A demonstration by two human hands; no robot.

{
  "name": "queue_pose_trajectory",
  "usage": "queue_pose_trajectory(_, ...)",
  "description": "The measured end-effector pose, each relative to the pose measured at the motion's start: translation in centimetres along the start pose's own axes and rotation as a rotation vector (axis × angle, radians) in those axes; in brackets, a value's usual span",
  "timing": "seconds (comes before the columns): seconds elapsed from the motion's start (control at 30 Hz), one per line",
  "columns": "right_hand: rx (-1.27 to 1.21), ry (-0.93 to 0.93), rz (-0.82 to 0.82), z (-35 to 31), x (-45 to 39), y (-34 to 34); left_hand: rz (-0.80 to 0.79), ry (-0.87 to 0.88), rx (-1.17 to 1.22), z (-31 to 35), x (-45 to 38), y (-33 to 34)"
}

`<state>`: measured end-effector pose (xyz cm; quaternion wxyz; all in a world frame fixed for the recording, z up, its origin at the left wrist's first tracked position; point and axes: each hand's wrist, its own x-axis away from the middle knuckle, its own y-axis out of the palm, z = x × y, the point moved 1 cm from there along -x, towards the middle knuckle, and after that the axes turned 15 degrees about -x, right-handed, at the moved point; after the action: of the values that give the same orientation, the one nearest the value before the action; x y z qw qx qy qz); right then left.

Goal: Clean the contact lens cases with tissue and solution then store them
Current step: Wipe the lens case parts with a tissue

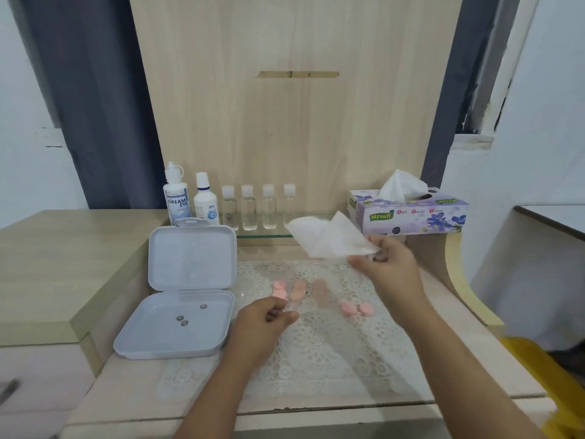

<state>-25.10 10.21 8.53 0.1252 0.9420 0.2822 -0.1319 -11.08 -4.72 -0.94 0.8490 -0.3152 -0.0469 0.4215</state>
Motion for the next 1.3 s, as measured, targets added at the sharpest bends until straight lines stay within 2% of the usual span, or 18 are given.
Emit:
queue_pose_trajectory(0.13,-0.008,-0.033,0.086,2.0,2.4,0.0,-0.004,0.007,0.008,-0.2,0.0,0.1)
queue_pose_trajectory(0.23,0.114,-0.147,0.112,3.5,3.3,0.3,-0.012,0.015,0.004,-0.2,-0.1,0.0)
queue_pose_trajectory(0.33,0.257,-0.174,0.005,4.9,3.7,0.8,-0.019,0.021,0.011,-0.3,0.0,0.0)
queue_pose_trajectory(0.47,0.514,-0.222,-0.236,7.0,4.6,1.9,-0.033,0.056,0.061,0.0,0.2,-0.4)
queue_pose_trajectory(0.53,0.577,-0.273,-0.287,7.9,4.9,2.1,-0.043,0.054,0.118,0.2,0.3,-0.6)
queue_pose_trajectory(0.63,0.592,-0.329,-0.315,8.3,4.9,2.3,-0.066,0.052,0.153,0.2,0.4,-0.8)
queue_pose_trajectory(0.97,0.556,-0.243,-0.338,8.8,4.6,2.2,-0.188,0.128,0.153,0.2,0.6,-0.8)
queue_pose_trajectory(1.17,0.662,-0.273,-0.368,9.1,4.7,2.5,-0.225,0.076,0.245,-0.1,0.4,-0.5)
queue_pose_trajectory(1.3,0.514,-0.252,-0.286,8.4,4.7,2.4,-0.202,0.093,0.244,-0.1,0.5,-0.6)
